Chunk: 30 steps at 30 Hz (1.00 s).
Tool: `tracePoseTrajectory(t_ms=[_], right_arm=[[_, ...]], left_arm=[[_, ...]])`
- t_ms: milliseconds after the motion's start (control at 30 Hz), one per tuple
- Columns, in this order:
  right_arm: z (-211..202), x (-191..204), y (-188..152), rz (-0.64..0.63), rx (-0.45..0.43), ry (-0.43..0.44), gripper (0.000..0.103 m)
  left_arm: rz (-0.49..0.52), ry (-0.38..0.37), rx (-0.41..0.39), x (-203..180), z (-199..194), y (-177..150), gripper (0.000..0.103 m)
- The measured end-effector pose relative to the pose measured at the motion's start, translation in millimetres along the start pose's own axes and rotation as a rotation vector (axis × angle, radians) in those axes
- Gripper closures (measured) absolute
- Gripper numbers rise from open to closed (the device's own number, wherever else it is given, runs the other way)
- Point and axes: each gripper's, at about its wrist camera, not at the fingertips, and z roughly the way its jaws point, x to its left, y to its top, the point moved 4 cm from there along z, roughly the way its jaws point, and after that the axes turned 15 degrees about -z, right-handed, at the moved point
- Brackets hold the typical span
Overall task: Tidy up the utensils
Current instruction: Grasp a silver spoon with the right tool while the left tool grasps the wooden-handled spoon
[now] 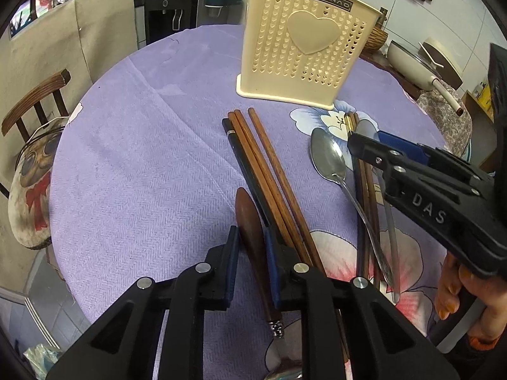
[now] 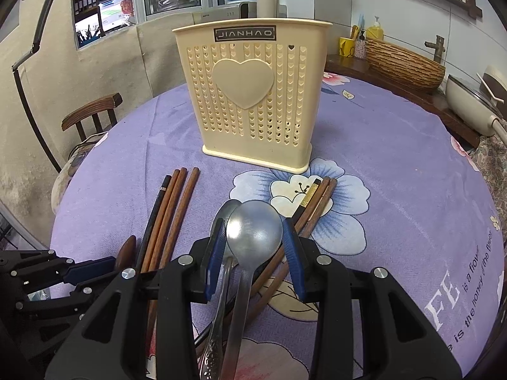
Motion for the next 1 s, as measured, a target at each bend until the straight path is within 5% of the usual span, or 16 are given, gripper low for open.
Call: tracePoseTrajectory(t_ms=[300,633,1000], right_arm=[[-22.5,-7.9,2.6,0.022,-0.066,-0.012,0.066],[-67.8,-21.8,9.7,0.048,-0.161,-0.038,0.066],[-99.0,-21.0,14.4,0.034,-0.212,-0.055,0.066]], left_arm=[[-0.036,-0.043,-0.033,4.5,-8.6,10.8,0.088],[-0.02,-0.107,-0.223,-1.9,-65.6,37.8,0.088],[-0.008,-0.113,-0.344,3.9,-101.2,46.1,0.089]])
